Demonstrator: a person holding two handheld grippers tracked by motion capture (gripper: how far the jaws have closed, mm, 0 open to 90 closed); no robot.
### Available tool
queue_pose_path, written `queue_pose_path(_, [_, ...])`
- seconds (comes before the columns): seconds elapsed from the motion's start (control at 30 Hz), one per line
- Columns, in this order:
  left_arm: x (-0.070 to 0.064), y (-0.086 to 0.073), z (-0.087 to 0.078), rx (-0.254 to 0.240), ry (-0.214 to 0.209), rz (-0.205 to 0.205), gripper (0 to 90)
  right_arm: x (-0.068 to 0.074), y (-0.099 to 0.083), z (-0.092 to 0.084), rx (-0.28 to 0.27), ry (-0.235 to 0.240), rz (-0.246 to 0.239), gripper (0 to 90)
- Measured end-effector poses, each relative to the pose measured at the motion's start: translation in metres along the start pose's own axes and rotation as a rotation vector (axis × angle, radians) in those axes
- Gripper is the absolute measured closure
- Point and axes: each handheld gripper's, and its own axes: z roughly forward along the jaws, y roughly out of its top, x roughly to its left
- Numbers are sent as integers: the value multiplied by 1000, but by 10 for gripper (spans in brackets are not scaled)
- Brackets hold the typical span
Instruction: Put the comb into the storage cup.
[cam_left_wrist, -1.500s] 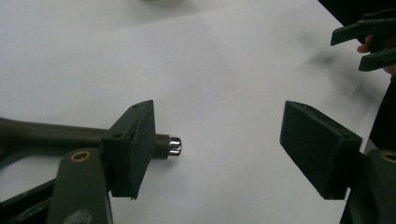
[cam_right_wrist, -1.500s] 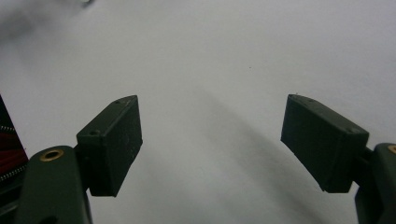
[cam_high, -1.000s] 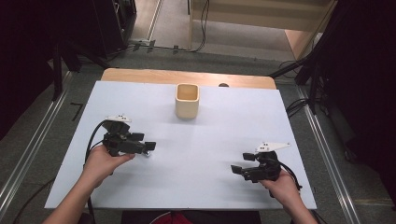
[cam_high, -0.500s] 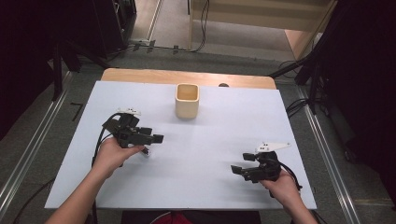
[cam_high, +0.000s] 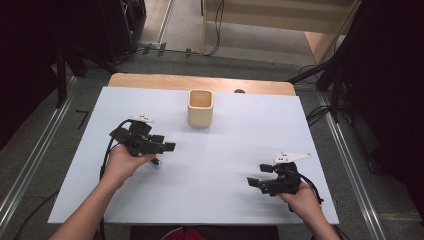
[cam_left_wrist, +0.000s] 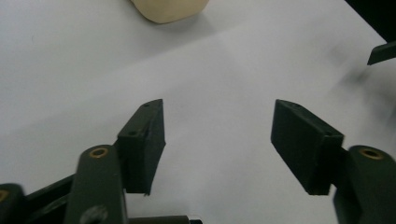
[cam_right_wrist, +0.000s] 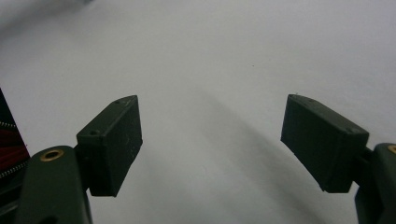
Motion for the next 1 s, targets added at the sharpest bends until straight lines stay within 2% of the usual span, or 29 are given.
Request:
queue_pose_path(0.2, [7, -9, 4, 36, 29, -14, 538, 0, 0, 0, 2, 0, -3, 188])
queue_pose_path(0.27, [9, -11, 4, 39, 35, -12, 642, 0, 0, 0, 3, -2, -5, 188])
queue_pose_path(0.37, [9, -13, 1, 49, 44, 15, 885, 1, 0, 0, 3, -4, -6, 188])
queue_pose_path(0.4, [9, -13, 1, 49, 44, 15, 900, 1, 0, 0, 3, -4, -6, 188])
queue_pose_path(0.47, [10, -14, 3, 89, 30, 29, 900, 2, 0, 0, 4, -3, -10, 188])
queue_pose_path(0.53, [9, -16, 6, 108, 44, 35, 900, 2, 0, 0, 4, -3, -11, 188])
queue_pose_path(0.63, [11, -17, 8, 110, 41, 19, 900, 2, 0, 0, 6, -6, -12, 188])
queue_pose_path(1.0, [14, -24, 22, 170, 49, -5, 900, 2, 0, 1, 19, -12, -18, 188])
